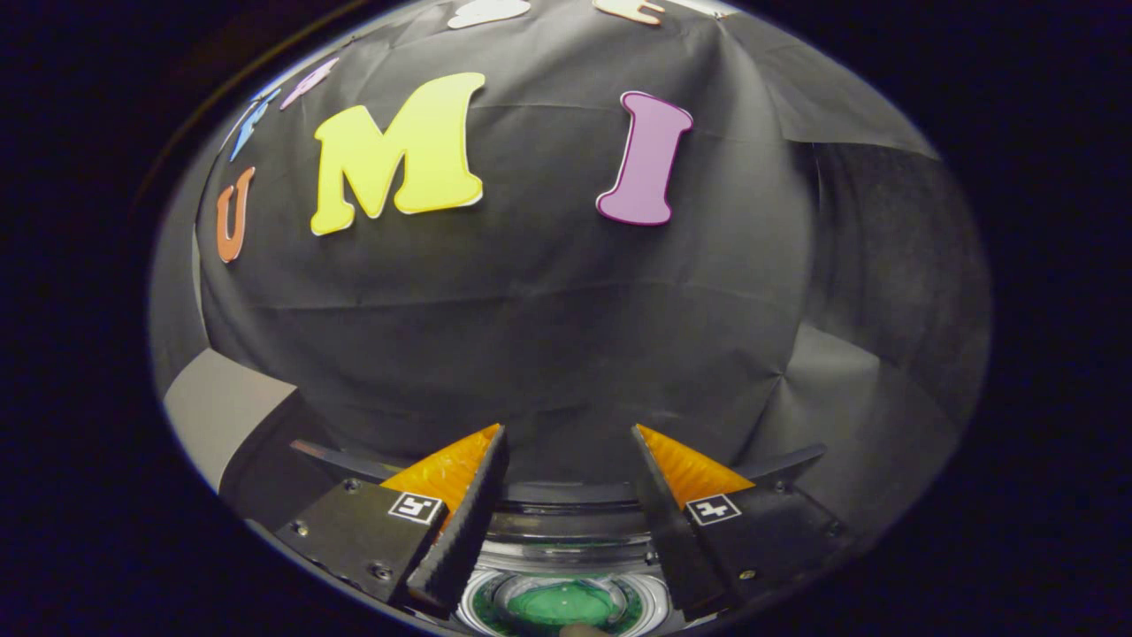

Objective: Put the clothes into the washing machine and then close the washing machine lid.

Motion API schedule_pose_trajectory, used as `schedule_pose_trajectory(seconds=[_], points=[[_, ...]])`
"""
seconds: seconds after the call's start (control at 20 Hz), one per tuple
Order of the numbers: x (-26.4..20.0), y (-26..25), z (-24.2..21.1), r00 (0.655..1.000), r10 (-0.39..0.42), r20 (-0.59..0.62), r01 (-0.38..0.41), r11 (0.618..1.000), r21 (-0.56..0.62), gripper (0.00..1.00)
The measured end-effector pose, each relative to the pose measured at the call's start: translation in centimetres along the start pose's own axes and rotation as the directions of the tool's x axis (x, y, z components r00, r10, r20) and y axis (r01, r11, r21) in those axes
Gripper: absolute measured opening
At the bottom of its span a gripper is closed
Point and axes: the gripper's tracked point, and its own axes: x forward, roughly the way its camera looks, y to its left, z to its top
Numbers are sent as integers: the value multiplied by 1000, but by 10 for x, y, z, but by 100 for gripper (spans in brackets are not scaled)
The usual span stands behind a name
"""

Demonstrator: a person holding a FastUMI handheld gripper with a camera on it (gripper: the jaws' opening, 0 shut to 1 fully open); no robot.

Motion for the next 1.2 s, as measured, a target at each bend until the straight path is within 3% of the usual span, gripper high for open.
schedule_pose_trajectory(seconds=[1.2], points=[[-79, 0, -52, 995, -30, 94, 31, 1000, -3, 86]])
